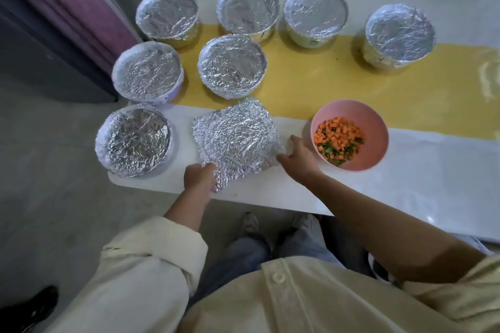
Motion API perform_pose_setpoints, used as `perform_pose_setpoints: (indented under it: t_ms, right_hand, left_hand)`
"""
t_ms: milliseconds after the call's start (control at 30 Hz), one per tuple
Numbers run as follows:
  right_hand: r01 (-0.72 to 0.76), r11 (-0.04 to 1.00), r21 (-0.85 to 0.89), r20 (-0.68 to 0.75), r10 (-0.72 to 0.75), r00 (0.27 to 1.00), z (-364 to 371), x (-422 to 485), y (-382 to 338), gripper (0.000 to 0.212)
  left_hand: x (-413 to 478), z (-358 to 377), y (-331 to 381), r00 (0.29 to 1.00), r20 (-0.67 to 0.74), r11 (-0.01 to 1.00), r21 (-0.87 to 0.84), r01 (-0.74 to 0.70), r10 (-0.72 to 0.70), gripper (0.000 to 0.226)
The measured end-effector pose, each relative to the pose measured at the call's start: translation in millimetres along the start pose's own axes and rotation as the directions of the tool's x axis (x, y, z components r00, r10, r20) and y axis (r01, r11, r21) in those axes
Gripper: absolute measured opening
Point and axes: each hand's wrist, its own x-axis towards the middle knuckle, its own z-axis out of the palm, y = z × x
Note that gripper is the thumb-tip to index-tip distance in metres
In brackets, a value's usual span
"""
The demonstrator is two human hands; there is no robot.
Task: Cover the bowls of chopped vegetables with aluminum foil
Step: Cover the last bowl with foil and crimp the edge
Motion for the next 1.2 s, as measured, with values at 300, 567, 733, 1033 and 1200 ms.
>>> perform_pose_setpoints:
  t_ms: [300,567,733,1033,1200]
  right_hand:
    - [-0.053,0.958,0.281,-0.041,0.068,0.997,13.1,-6.9,-18.3,0.035]
    - [0.101,0.877,0.469,-0.202,-0.005,0.979,-22.9,-45.7,-3.8,0.037]
    - [0.148,0.911,0.385,-0.536,0.09,0.84,-55.9,-63.9,15.3,0.034]
    - [-0.023,0.966,0.257,-0.709,0.205,0.675,-86.4,-68.7,62.1,0.051]
    - [-0.13,0.957,0.26,-0.69,0.278,0.668,-91.5,-60.7,82.5,0.051]
  left_hand:
    - [14.6,-26.8,6.0,0.984,0.175,0.998,0.056,-0.035,0.025,0.01]
    - [-4.2,-12.2,23.3,0.871,0.482,0.994,-0.093,-0.058,0.096,0.007]
    - [-34.3,22.9,39.1,0.753,0.557,0.935,-0.163,-0.314,0.35,0.017]
    - [-83.2,108.7,69.9,0.727,0.301,0.704,0.202,-0.681,0.617,0.035]
    - [-83.3,130.8,71.9,0.674,0.28,0.575,0.362,-0.733,0.683,0.036]
